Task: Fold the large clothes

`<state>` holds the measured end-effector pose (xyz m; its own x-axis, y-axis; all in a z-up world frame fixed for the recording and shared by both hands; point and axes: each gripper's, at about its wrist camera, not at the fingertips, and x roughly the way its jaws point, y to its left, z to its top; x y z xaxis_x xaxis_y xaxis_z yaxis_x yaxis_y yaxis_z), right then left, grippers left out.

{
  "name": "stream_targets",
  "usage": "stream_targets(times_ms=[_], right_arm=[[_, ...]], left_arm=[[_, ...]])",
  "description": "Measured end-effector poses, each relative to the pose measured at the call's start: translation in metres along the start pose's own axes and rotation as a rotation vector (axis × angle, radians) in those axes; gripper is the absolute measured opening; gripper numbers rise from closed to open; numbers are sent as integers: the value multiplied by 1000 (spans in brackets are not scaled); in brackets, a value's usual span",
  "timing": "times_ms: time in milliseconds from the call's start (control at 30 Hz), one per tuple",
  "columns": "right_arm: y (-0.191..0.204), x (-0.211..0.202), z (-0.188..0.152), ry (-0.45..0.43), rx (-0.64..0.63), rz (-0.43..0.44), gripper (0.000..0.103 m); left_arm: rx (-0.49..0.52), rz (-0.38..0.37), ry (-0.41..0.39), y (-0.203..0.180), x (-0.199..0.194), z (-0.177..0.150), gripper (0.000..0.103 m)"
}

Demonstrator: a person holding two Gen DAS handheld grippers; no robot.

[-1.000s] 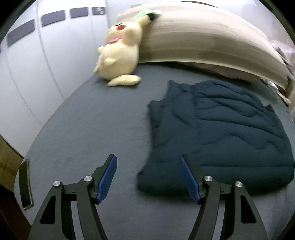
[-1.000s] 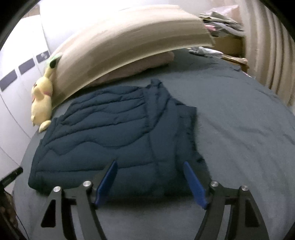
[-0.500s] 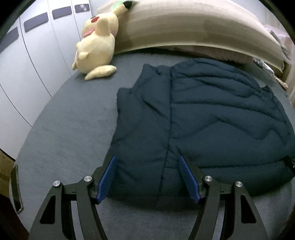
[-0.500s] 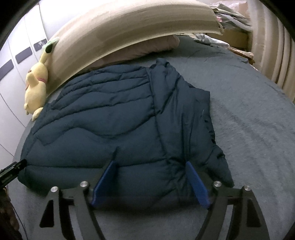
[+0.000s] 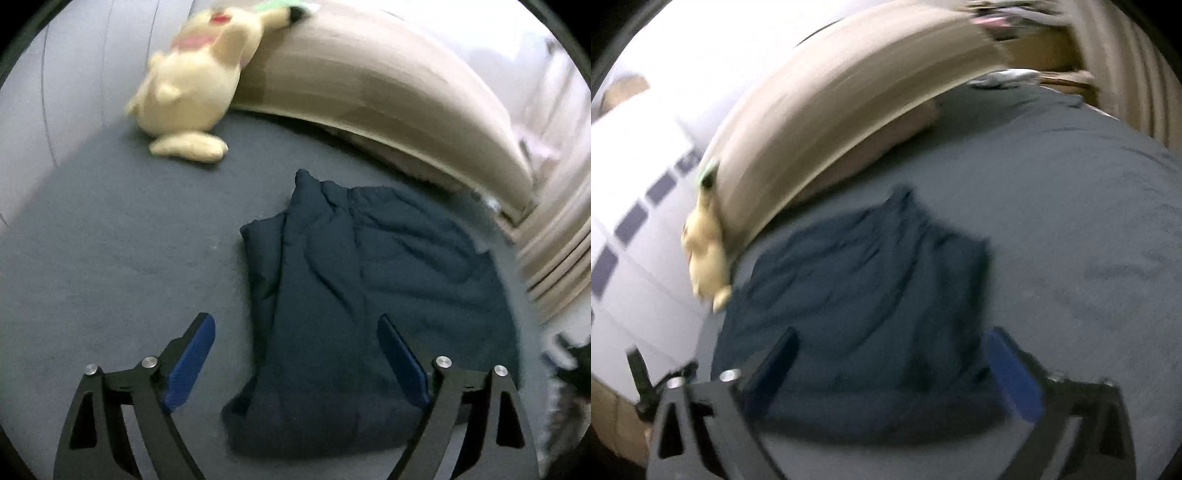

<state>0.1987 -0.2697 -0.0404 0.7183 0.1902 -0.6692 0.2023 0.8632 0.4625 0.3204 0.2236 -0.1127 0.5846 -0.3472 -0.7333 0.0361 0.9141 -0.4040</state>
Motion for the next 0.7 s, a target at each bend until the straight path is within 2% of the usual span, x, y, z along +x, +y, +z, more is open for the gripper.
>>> stream_targets(times_ms=[100,167,233,300,367,400,433,467,533,567,600,667,700], right_arm=[[-42,41,19,142,107,41,103],[-64,66,16,209,215,106,103],[-69,81,13,240,263,180,103],[-65,94,12,255,255,214,103],[-58,110,7,310,252,269,103],[-54,119,6,346,239,265,103],[-48,126,5,364,205,232,96],[-42,130,4,372,171,208,73],[-30,136,3,399,143,192,46],[-21,132,5,391,106,172,35],[-8,127,7,385,51,152,31],[12,113,14,363,-2,132,25],[22,102,19,343,-14,133,24]], left_arm=[[-32,-96,88,13,27,13,90],[11,-133,154,8,46,14,90],[31,-134,170,5,56,14,90],[25,-149,197,3,66,13,90],[-3,-169,223,2,76,11,91],[7,-170,248,-1,83,8,93],[25,-161,272,-4,88,6,93],[47,-128,291,-7,96,3,93],[89,-92,286,-16,98,0,80],[96,-83,288,-21,97,0,61],[88,-86,292,-24,95,1,43],[104,-64,275,-35,83,7,26],[115,-54,264,-39,78,8,21]])
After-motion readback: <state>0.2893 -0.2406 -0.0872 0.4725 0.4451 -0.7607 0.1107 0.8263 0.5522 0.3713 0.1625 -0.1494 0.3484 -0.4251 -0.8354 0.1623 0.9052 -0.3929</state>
